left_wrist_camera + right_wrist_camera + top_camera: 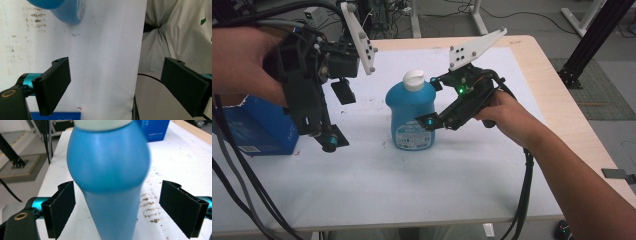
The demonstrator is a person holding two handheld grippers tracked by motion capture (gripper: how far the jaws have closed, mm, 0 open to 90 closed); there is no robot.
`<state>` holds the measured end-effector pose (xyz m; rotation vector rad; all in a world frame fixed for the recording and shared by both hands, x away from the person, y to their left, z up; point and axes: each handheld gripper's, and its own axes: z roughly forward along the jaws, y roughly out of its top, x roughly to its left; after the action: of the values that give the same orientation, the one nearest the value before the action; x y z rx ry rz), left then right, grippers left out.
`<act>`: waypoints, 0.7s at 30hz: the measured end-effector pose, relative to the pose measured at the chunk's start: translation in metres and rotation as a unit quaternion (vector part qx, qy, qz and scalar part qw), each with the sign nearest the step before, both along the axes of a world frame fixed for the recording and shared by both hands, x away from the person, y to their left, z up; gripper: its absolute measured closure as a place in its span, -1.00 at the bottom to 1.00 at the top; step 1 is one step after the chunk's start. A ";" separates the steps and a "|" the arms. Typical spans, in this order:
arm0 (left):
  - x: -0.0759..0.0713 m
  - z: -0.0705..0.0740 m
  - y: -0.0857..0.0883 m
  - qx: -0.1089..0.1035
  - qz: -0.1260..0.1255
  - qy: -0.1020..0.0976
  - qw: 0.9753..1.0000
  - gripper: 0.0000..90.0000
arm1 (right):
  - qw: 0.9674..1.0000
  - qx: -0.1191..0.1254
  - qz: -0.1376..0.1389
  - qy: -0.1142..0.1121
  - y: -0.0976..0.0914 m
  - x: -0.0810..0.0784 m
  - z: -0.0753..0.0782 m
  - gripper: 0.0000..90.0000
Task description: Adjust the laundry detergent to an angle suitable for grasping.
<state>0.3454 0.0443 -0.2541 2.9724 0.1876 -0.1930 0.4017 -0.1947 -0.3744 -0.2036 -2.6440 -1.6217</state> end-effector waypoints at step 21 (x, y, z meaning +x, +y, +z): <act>0.001 0.007 -0.004 -0.001 -0.001 -0.010 1.000 -0.79 | 0.994 -0.096 -0.037 -0.031 -0.045 -0.009 0.047 -0.99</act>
<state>0.3467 0.0403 -0.2472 2.9720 0.1834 -0.1648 0.3931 -0.2401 -0.3270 -0.2625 -2.8723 -1.4141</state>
